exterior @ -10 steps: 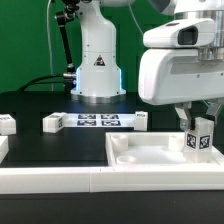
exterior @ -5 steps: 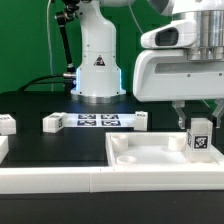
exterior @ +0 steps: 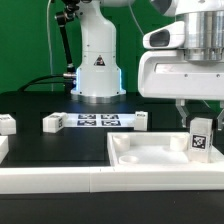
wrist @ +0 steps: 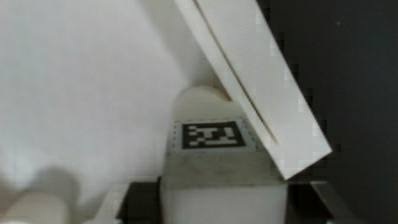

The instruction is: Assemble square table

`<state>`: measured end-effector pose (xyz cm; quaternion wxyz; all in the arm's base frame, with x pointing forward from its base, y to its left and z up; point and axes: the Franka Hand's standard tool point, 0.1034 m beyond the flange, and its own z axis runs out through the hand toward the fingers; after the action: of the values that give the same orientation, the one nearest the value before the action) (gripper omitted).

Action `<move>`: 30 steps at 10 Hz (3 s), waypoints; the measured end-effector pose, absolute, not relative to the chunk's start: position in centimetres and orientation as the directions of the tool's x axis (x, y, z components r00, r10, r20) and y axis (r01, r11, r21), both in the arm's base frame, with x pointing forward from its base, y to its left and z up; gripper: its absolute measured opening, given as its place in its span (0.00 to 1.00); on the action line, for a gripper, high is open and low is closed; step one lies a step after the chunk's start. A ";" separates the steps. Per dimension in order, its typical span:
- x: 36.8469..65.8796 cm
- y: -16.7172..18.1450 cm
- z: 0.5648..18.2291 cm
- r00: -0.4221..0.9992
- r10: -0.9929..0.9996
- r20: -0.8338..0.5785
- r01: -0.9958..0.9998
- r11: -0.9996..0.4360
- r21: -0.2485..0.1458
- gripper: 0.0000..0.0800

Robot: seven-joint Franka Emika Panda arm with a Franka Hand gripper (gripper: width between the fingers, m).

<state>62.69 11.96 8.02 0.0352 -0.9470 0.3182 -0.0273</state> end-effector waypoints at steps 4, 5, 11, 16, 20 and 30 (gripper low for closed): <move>62.8 11.8 8.0 0.577 -0.817 -0.008 -0.813 -0.573 -0.100 0.37; 62.8 11.8 8.1 0.573 -0.820 -0.010 -0.816 -0.569 -0.098 0.37; 62.9 12.1 8.1 0.750 -0.662 0.018 -0.657 -0.747 -0.102 0.80; 63.0 12.3 8.2 0.955 -0.289 0.071 -0.284 -0.956 -0.077 0.81; 63.1 12.1 8.2 0.996 -0.026 0.091 -0.022 -0.999 -0.049 0.81; 63.1 11.9 8.2 0.969 0.227 0.099 0.230 -0.973 -0.015 0.48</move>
Offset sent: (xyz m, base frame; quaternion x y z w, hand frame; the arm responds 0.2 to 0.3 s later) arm 0.0027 -0.0013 -0.0012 -0.0078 -0.0158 0.1650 0.9861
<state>63.13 11.88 8.22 0.0134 -0.9921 -0.1152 -0.0482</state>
